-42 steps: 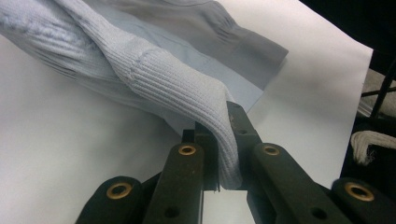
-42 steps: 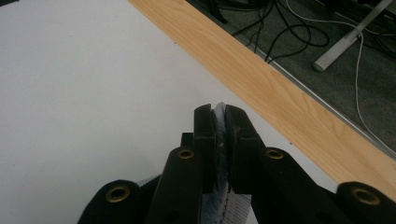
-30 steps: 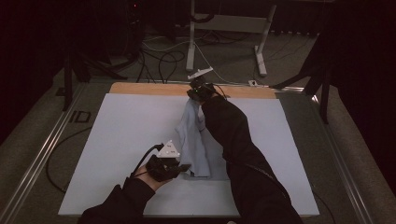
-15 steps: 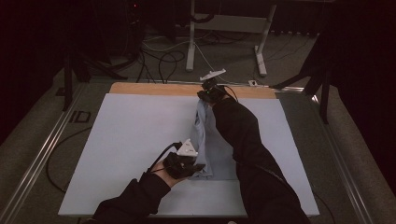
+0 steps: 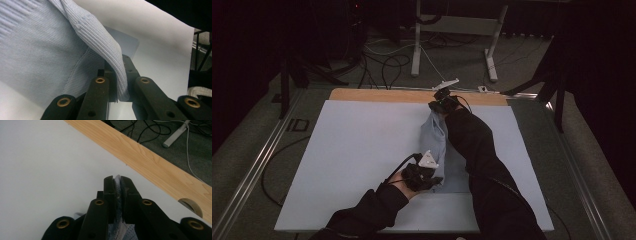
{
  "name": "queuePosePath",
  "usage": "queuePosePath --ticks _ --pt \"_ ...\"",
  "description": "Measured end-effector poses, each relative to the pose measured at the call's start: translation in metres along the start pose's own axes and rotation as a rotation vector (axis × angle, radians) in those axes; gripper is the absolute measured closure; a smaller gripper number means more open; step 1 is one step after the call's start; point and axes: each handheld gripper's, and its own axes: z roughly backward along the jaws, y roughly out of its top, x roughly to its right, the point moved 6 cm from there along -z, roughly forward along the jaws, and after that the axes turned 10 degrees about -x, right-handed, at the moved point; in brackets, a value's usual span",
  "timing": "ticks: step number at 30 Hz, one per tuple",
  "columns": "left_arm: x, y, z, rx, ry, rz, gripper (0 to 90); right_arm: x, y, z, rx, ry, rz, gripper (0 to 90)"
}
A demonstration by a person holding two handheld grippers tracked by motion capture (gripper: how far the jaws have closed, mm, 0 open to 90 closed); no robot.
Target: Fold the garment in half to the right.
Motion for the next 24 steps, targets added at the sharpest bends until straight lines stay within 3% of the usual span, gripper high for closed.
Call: queuePosePath --ticks 10,24 --pt "0.001 0.011 -0.024 -0.06 0.024 -0.017 87.2 0.009 -0.014 -0.014 -0.031 0.005 -0.014 84.3" --pt "0.003 0.021 -0.044 -0.101 0.031 -0.028 87.1 0.017 -0.028 -0.027 -0.056 0.034 -0.044 83.4"
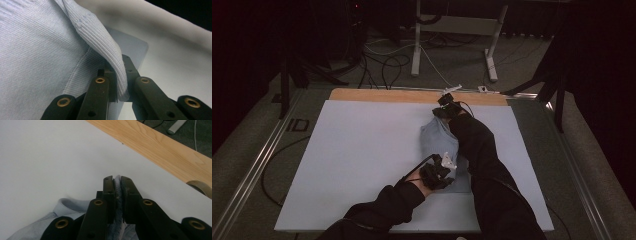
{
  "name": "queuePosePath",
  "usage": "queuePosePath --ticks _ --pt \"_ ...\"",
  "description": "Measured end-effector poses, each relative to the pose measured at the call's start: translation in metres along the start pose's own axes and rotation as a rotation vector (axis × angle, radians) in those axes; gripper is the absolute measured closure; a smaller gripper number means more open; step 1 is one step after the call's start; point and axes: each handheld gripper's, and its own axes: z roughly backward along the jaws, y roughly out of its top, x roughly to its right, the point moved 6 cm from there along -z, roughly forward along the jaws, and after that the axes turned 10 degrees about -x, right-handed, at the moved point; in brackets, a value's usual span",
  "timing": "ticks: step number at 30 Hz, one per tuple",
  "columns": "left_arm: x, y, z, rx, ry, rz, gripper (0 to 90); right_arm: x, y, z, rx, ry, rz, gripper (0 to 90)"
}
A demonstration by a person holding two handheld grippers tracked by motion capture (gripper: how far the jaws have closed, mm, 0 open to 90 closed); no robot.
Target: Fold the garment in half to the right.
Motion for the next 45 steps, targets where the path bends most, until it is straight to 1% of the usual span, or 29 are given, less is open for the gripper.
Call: queuePosePath --ticks 1,3,5,6,8,10,11,13,15,18,19,20,22,23,25,26,27,28,29,30,31,32,33,35,36,39,41,42,45 --pt "0.0 0.001 -0.001 -0.001 0.0 0.001 87.1 0.001 -0.001 0.0 -0.001 0.003 -0.008 83.1" --pt "0.0 0.002 -0.003 0.004 -0.002 0.007 87.1 0.002 -0.002 -0.001 -0.009 0.006 -0.008 81.0" --pt "-0.001 0.001 -0.004 0.001 -0.002 0.006 87.1 0.004 -0.002 0.002 -0.004 0.017 -0.03 76.2" --pt "-0.001 0.001 -0.004 -0.001 -0.004 0.006 87.1 0.004 -0.002 0.003 -0.003 0.032 -0.044 72.8" --pt "0.0 0.002 -0.005 0.001 -0.002 0.004 87.1 0.004 -0.002 0.006 -0.009 0.034 -0.041 67.0" --pt "0.0 0.002 -0.005 0.002 -0.003 0.006 87.1 0.003 -0.003 0.009 -0.025 0.048 -0.036 61.0" --pt "0.001 0.003 -0.005 0.002 -0.003 0.005 87.1 0.003 -0.003 0.011 -0.03 0.053 -0.031 59.8" --pt "0.002 0.003 -0.005 0.004 -0.003 -0.001 87.1 0.003 -0.006 0.014 -0.068 0.041 -0.023 58.3" --pt "0.003 0.004 -0.005 0.005 0.003 -0.004 87.1 0.005 -0.01 0.016 -0.102 0.017 0.001 60.4" --pt "0.005 0.004 -0.004 0.007 0.008 -0.004 87.1 0.01 -0.017 0.015 -0.152 -0.01 -0.003 70.1" --pt "0.006 0.004 -0.004 0.005 0.011 -0.011 87.1 0.011 -0.018 0.014 -0.165 -0.012 -0.004 73.7" --pt "0.006 0.005 -0.004 0.006 0.011 -0.009 87.1 0.011 -0.018 0.014 -0.166 -0.021 -0.002 76.1" --pt "0.006 0.005 -0.004 0.009 0.01 -0.001 87.1 0.01 -0.017 0.014 -0.156 -0.03 0.004 80.2" --pt "0.006 0.005 -0.003 0.009 0.012 -0.004 87.1 0.009 -0.016 0.013 -0.154 -0.035 0.012 81.7" --pt "0.006 0.006 -0.002 0.015 0.013 0.002 87.1 0.008 -0.014 0.012 -0.144 -0.06 0.024 82.9" --pt "0.006 0.006 -0.002 0.023 0.011 0.01 87.0 0.007 -0.012 0.012 -0.128 -0.055 0.023 83.1" --pt "0.006 0.006 0.0 0.022 0.015 0.007 87.1 0.006 -0.01 0.012 -0.108 -0.05 0.023 83.3" --pt "0.007 0.006 0.001 0.028 0.016 0.009 87.1 0.004 -0.009 0.013 -0.079 -0.03 0.021 83.4" --pt "0.008 0.006 0.002 0.027 0.02 0.003 87.0 0.001 -0.006 0.014 -0.036 0.005 0.021 83.4" --pt "0.008 0.006 0.002 0.029 0.027 0.001 87.1 -0.001 -0.004 0.015 -0.005 0.027 0.026 83.4" --pt "0.009 0.006 0.003 0.03 0.028 0.002 87.1 -0.001 -0.003 0.015 0.011 0.034 0.028 83.4" --pt "0.009 0.006 0.002 0.028 0.027 0.003 87.1 -0.003 -0.002 0.016 0.045 0.068 0.039 83.4" --pt "0.009 0.007 0.002 0.027 0.028 0.004 87.1 -0.004 -0.002 0.017 0.068 0.089 0.034 83.4" --pt "0.009 0.007 0.0 0.025 0.029 0.002 87.0 -0.002 -0.004 0.013 0.063 0.092 0.035 83.4" --pt "0.009 0.008 -0.001 0.023 0.03 0.006 87.1 0.0 -0.006 0.011 0.055 0.08 0.035 83.4" --pt "0.008 0.008 -0.004 0.018 0.03 0.008 87.0 0.008 -0.013 0.005 0.04 0.066 0.006 83.3" --pt "0.008 0.009 -0.006 0.016 0.029 0.006 87.0 0.013 -0.018 0.001 0.017 0.053 -0.013 83.1" --pt "0.008 0.009 -0.006 0.016 0.027 0.01 87.0 0.015 -0.02 0.0 0.012 0.038 -0.017 83.0" --pt "0.008 0.009 -0.009 0.011 0.029 0.008 87.0 0.018 -0.024 -0.001 -0.001 0.032 -0.029 81.6"
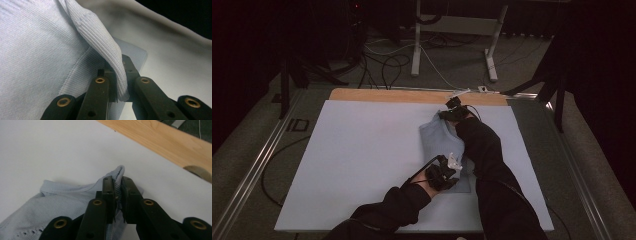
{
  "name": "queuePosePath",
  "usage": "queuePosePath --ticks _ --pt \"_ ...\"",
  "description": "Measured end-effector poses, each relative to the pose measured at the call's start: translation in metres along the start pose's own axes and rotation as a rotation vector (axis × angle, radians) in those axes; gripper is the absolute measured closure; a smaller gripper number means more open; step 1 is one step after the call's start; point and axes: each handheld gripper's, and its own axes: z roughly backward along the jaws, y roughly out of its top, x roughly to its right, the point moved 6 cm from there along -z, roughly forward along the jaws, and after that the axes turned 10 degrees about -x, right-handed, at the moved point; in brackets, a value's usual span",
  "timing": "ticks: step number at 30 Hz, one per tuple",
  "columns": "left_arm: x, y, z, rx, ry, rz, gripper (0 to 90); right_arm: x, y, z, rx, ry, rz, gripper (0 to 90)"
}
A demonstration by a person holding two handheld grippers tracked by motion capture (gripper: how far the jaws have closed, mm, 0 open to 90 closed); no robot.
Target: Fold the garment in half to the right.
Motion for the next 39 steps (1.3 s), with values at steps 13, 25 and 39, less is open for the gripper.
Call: queuePosePath --ticks 13,25,39 --pt "-0.001 -0.002 -0.01 -0.025 -0.005 -0.004 87.0 0.006 -0.014 -0.009 -0.072 -0.052 -0.011 69.5" --pt "0.001 0.001 -0.009 -0.024 -0.017 0.002 86.8 0.004 -0.006 0.037 0.019 0.017 -0.014 15.1" --pt "0.014 0.016 -0.024 -0.045 -0.071 0.0 82.9 -0.003 -0.006 0.074 0.101 0.032 -0.038 13.9"
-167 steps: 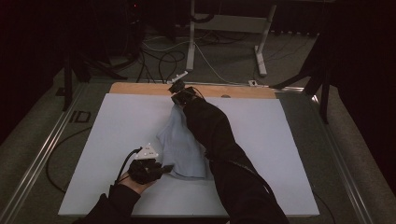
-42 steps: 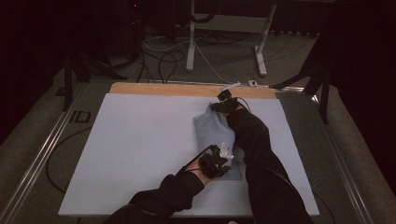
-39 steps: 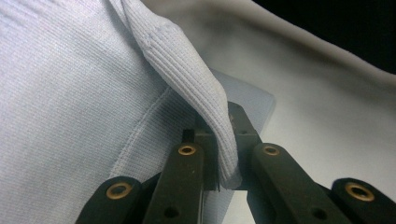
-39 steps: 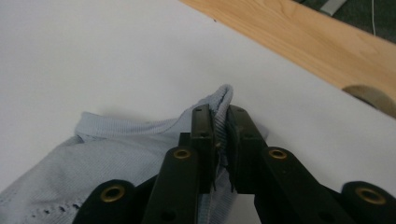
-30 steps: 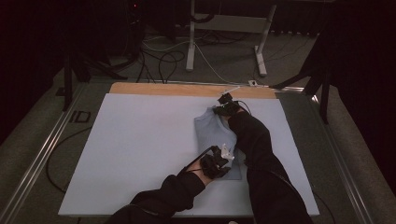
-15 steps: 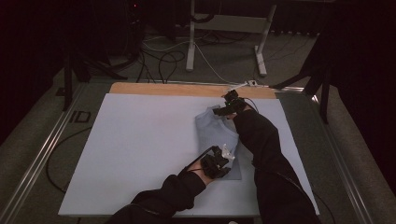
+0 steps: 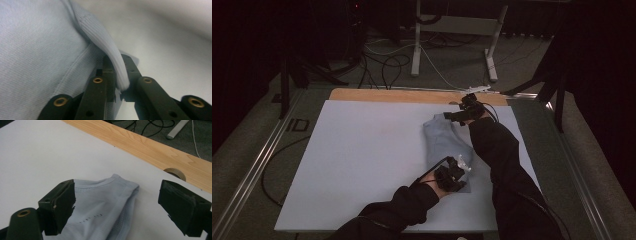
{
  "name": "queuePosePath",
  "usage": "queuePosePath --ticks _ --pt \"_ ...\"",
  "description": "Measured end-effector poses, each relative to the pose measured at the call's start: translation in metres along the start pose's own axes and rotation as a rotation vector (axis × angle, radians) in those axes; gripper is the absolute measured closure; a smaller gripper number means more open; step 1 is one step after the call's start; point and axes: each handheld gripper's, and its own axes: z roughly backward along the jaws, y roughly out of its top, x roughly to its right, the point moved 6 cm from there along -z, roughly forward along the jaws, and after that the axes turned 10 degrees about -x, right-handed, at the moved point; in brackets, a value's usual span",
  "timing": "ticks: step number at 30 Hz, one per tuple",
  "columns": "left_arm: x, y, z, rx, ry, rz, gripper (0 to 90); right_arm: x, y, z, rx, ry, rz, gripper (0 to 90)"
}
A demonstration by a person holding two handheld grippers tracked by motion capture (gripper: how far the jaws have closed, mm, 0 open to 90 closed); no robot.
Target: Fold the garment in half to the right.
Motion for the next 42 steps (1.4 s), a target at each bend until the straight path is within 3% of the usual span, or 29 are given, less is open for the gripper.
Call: queuePosePath --ticks 4,9,16,20,23,29,35,38,40,42 --pt "0.005 0.002 -0.005 -0.005 -0.018 -0.015 78.9 -0.004 -0.003 -0.002 0.002 0.018 0.003 13.9" --pt "0.015 0.004 -0.011 0.001 -0.071 -0.034 70.1 -0.008 -0.009 -0.008 -0.009 0.033 0.008 13.7" --pt "0.017 0.005 -0.012 0.004 -0.091 -0.048 67.2 -0.012 -0.011 -0.01 -0.011 0.039 0.016 13.7" --pt "0.02 0.004 -0.009 0.027 -0.136 -0.069 64.3 -0.012 -0.01 -0.009 -0.003 0.043 0.01 13.7" --pt "0.02 0.004 0.0 0.074 -0.165 -0.082 61.1 -0.013 -0.009 -0.009 -0.002 0.044 0.016 13.7" --pt "0.007 -0.001 0.028 0.178 -0.176 -0.075 52.0 -0.014 -0.01 -0.007 0.0 0.048 0.021 13.7" --pt "-0.013 -0.013 0.054 0.285 -0.139 -0.046 36.1 -0.013 -0.01 -0.007 -0.003 0.049 0.016 13.7" --pt "-0.021 -0.021 0.063 0.315 -0.124 -0.033 24.9 -0.013 -0.01 -0.008 -0.011 0.045 0.016 13.7" --pt "-0.026 -0.028 0.067 0.322 -0.094 -0.049 16.3 -0.014 -0.011 -0.009 -0.013 0.053 0.012 13.6" --pt "-0.029 -0.033 0.071 0.338 -0.106 -0.043 14.5 -0.014 -0.012 -0.01 -0.014 0.052 0.017 13.4"
